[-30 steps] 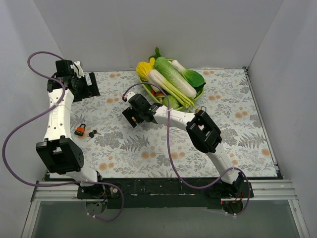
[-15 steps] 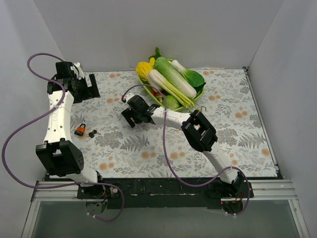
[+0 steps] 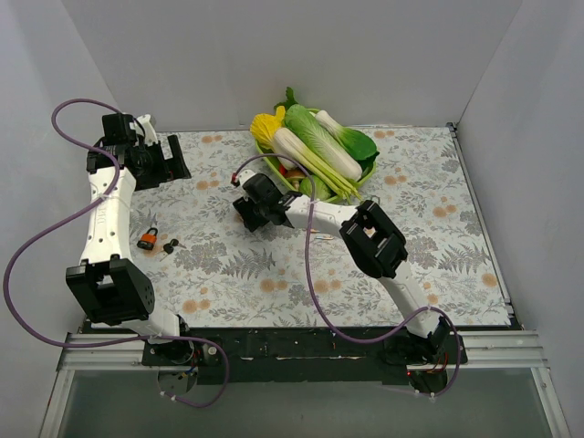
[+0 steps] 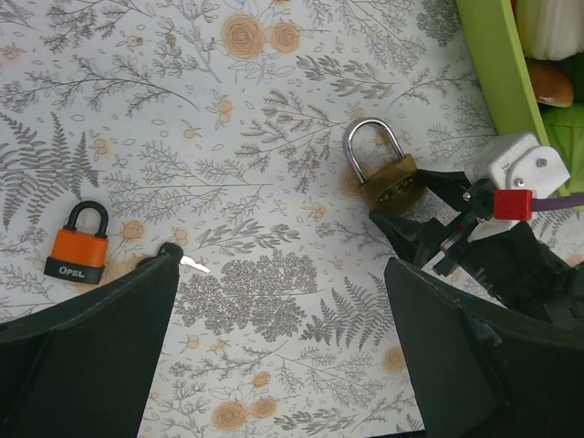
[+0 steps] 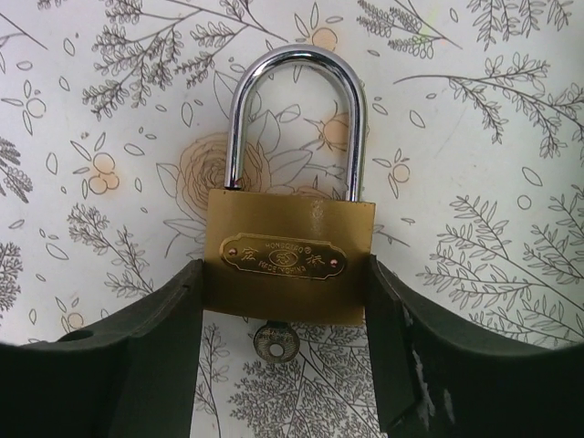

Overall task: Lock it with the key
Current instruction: Pick up the lock from the center of the board.

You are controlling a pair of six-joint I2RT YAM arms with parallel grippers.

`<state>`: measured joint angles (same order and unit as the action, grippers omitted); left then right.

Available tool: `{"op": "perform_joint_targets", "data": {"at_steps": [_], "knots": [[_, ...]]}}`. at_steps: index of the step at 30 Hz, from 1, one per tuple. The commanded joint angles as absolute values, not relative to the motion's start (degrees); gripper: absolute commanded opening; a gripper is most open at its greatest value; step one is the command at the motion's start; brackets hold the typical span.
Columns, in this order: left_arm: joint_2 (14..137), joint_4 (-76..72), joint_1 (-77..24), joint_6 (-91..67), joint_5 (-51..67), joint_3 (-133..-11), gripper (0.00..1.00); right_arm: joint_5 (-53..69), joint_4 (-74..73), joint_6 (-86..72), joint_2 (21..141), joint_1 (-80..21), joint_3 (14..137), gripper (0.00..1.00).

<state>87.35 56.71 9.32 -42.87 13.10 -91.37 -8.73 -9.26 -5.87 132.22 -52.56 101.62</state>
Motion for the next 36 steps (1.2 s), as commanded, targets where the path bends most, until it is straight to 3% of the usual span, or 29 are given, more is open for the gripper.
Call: {"op": "perform_joint_targets", "data": {"at_steps": [1, 14, 23, 29, 36], "knots": [[86.4, 55.8, 9.6, -43.0, 20.2, -90.2, 0.98, -7.8, -14.3, -3.1, 128.2, -51.9, 100.1, 0.01], [87.9, 52.3, 9.8, -42.9, 30.0, -80.6, 0.98, 1.6, -7.6, 7.0, 115.6, -52.2, 88.4, 0.01], [89.7, 49.5, 10.3, -39.0, 47.7, -72.5, 0.98, 9.1, -1.7, 12.7, 107.8, -52.2, 81.0, 0.01], [90.1, 47.0, 10.3, -35.2, 51.8, -68.5, 0.96, 13.2, -0.9, 14.1, 105.6, -52.1, 79.3, 0.01], [77.5, 34.8, 10.3, -27.3, 53.6, -58.6, 0.97, 24.0, -5.1, 9.9, 104.8, -49.6, 81.4, 0.01]]}}
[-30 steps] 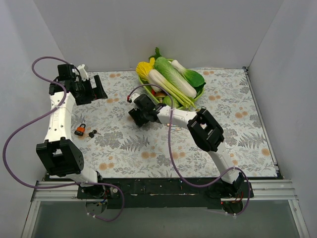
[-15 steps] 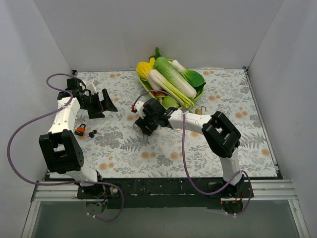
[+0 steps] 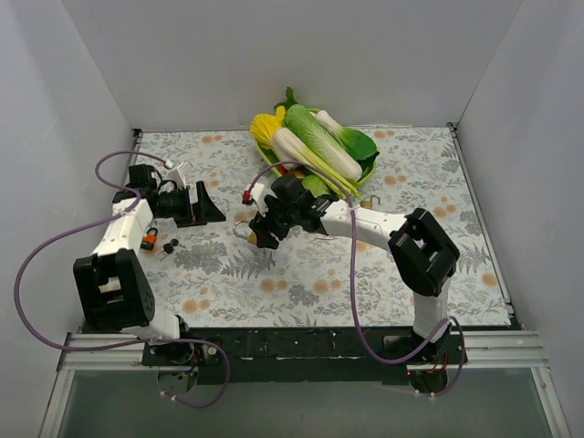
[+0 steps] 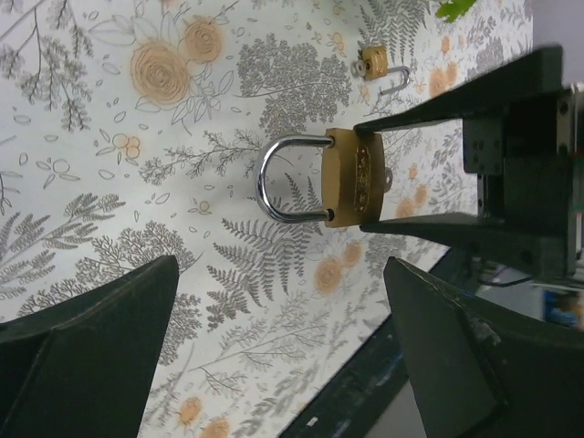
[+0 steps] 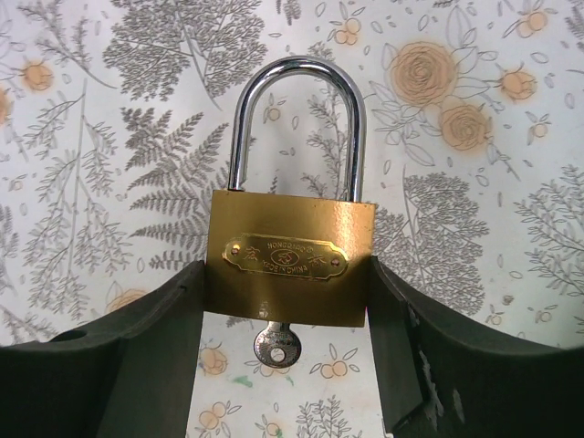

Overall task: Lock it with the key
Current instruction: Pick up the lock from the center of the board.

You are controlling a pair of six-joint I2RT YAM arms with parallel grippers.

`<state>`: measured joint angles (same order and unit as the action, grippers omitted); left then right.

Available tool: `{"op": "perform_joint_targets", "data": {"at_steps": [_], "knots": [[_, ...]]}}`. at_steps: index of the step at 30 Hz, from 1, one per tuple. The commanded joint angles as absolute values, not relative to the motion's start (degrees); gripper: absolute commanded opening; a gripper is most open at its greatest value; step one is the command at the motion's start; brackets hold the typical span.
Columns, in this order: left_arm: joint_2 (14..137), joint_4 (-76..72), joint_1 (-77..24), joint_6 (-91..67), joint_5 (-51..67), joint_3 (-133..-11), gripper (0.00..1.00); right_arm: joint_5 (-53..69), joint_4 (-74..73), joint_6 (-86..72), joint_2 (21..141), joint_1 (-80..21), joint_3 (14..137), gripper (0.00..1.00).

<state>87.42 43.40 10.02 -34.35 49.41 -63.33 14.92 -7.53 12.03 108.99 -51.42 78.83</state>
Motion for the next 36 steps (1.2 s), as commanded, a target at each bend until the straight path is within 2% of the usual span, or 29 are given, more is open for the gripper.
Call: {"op": "perform_joint_targets", "data": {"at_steps": [1, 6, 13, 25, 32, 35, 36], "knots": [[73.7, 32.7, 10.3, -24.7, 54.4, -57.1, 0.98, 24.8, -5.3, 9.7, 104.5, -49.4, 81.4, 0.01], [65.2, 36.1, 10.2, 2.1, 59.6, -51.6, 0.98, 31.5, -5.9, 9.6, 102.0, -48.3, 80.9, 0.01], [56.8, 37.6, 7.6, 26.4, 58.9, -45.3, 0.98, 39.1, -9.8, 7.4, 101.8, -47.8, 83.8, 0.01], [54.6, 35.3, -1.9, 41.0, 56.3, -41.1, 0.91, 43.1, -12.2, 4.8, 101.7, -47.7, 86.5, 0.01], [54.8, 33.8, -5.3, 42.6, 54.9, -40.3, 0.76, 47.1, -12.9, 2.9, 102.0, -47.6, 87.4, 0.01], [54.8, 33.0, -6.0, 42.1, 54.7, -40.3, 0.6, 49.0, -13.2, 1.7, 102.3, -47.5, 88.1, 0.01], [55.0, 33.0, -6.2, 41.9, 54.5, -40.4, 0.5, 49.6, -13.2, 1.3, 102.5, -47.4, 88.2, 0.01]]}}
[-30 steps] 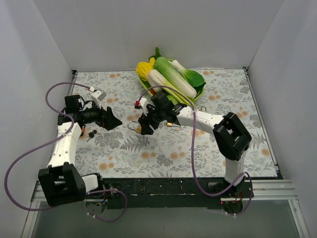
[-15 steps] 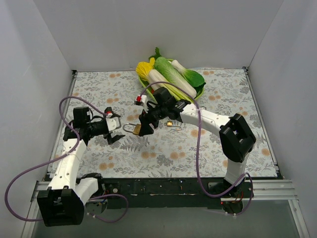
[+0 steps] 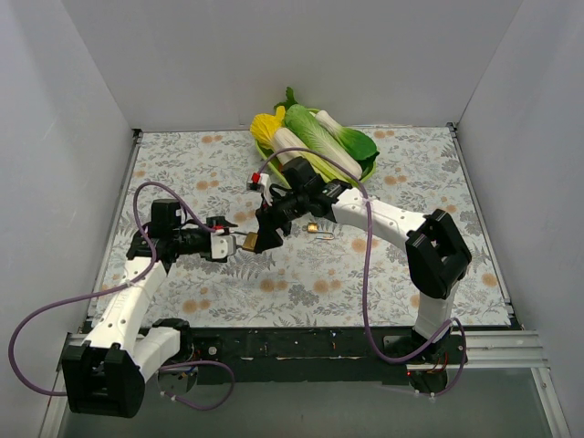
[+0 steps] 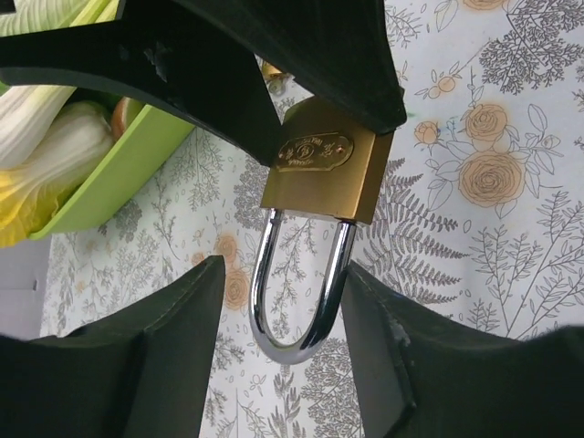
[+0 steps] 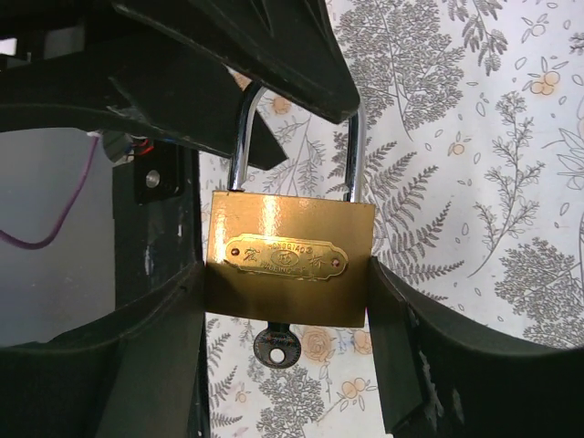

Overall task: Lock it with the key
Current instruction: Pick up the lock from the center of the board.

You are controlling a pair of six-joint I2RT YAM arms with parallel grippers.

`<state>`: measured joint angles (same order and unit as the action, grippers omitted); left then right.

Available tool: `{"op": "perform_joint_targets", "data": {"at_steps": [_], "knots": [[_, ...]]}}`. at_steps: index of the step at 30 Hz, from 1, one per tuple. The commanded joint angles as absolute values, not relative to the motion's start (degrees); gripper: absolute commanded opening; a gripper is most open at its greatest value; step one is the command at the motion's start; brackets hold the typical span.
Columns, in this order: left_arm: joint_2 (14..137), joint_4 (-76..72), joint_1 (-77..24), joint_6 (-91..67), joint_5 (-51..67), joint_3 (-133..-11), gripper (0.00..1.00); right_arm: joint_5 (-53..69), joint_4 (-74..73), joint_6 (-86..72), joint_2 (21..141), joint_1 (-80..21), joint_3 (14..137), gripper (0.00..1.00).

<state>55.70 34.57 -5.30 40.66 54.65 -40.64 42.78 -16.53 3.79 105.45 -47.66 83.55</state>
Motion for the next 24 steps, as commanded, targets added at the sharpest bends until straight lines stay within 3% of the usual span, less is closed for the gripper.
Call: {"op": "perform_joint_targets", "data": {"at_steps": [1, 3, 4, 5, 7, 8, 9, 10, 12, 15, 24], "knots": [[55.3, 33.1, -6.7, 41.3, 54.1, -40.8, 0.44, 50.0, -13.1, 1.1, 102.5, -47.3, 88.4, 0.01], [56.2, 33.7, -6.9, 40.4, 54.1, -41.6, 0.25, 50.9, -12.7, 0.4, 102.6, -46.8, 88.6, 0.01], [56.5, 34.3, -7.0, 39.9, 54.4, -42.1, 0.05, 51.7, -12.6, 0.4, 102.7, -46.7, 89.0, 0.01], [56.8, 34.2, -7.1, 37.6, 54.6, -43.1, 0.01, 52.0, -12.6, -1.2, 102.9, -46.4, 89.4, 0.01], [57.7, 33.9, -7.1, 34.4, 54.8, -44.3, 0.0, 53.7, -13.4, -1.9, 103.9, -45.1, 90.4, 0.01], [58.0, 33.8, -7.2, 30.5, 54.7, -45.6, 0.0, 54.7, -14.3, -2.3, 105.0, -44.4, 92.6, 0.09], [58.4, 33.6, -7.1, 28.1, 54.4, -46.5, 0.0, 56.0, -15.3, -2.4, 105.7, -42.6, 93.7, 0.41], [59.1, 33.6, -7.1, 26.3, 54.3, -47.4, 0.0, 57.6, -16.7, -2.6, 106.2, -41.4, 94.6, 0.54], [59.9, 33.7, -7.1, 20.5, 53.9, -49.6, 0.0, 59.9, -16.6, -3.4, 106.3, -38.0, 95.4, 0.7], [61.8, 35.6, -7.1, 16.0, 54.9, -53.2, 0.0, 57.1, -18.2, -0.3, 104.1, -34.7, 95.2, 0.79], [62.6, 34.0, -7.1, 6.0, 55.7, -57.2, 0.0, 49.7, -21.1, 16.2, 93.3, -33.7, 87.0, 0.85]]}}
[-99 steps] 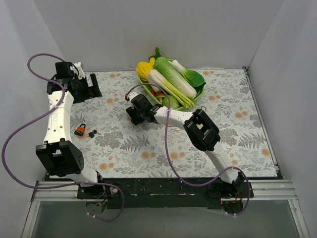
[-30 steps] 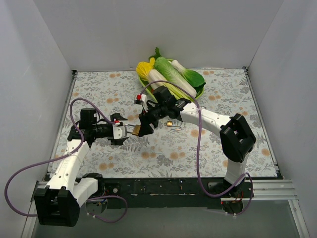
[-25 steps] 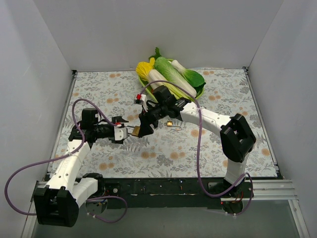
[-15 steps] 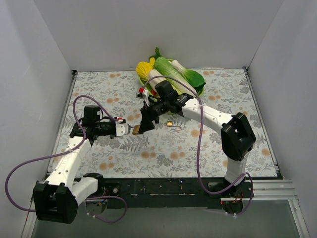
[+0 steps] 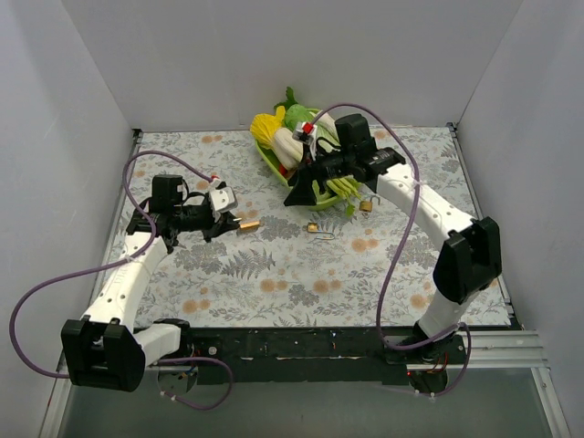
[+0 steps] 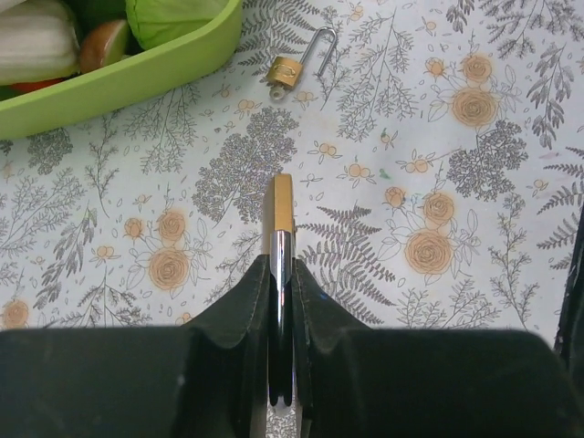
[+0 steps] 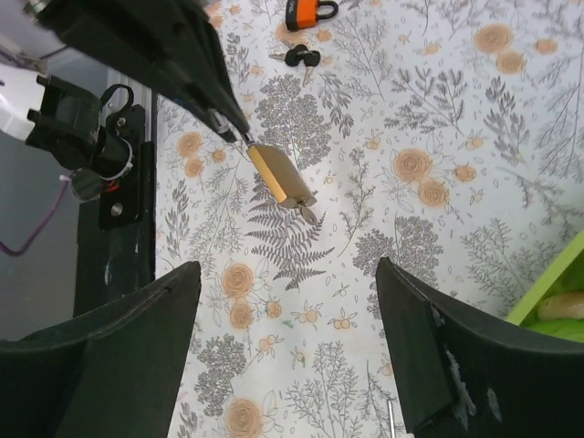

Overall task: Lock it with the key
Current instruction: Pick up the lock from the center of the board.

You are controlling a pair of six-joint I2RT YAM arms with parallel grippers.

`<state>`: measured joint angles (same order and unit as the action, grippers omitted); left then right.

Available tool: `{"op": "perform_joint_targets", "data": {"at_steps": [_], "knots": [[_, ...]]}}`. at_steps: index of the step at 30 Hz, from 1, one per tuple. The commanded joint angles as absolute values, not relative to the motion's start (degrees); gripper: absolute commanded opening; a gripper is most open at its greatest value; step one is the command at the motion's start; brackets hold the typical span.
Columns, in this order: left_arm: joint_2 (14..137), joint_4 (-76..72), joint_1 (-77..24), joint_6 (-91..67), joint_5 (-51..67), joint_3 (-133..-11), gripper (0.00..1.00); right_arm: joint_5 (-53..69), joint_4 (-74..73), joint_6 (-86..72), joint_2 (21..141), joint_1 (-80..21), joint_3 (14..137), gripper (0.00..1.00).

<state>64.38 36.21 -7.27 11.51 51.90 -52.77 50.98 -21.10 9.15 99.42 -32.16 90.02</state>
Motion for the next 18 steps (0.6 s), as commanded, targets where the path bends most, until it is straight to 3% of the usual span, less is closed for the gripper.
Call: {"op": "perform_joint_targets", "data": {"at_steps": [1, 10, 18], "knots": [[62.6, 34.1, -7.1, 5.9, 56.0, -57.7, 0.0, 49.2, -20.6, 16.9, 92.5, -33.7, 84.9, 0.85], [62.1, 34.4, -7.3, 4.4, 61.5, -61.4, 0.0, 48.3, -12.8, 22.4, 89.7, -38.1, 79.1, 0.89], [59.8, 35.3, -10.5, 5.4, 62.9, -63.8, 0.0, 50.4, -9.1, 23.5, 94.7, -42.5, 81.1, 0.91]]}}
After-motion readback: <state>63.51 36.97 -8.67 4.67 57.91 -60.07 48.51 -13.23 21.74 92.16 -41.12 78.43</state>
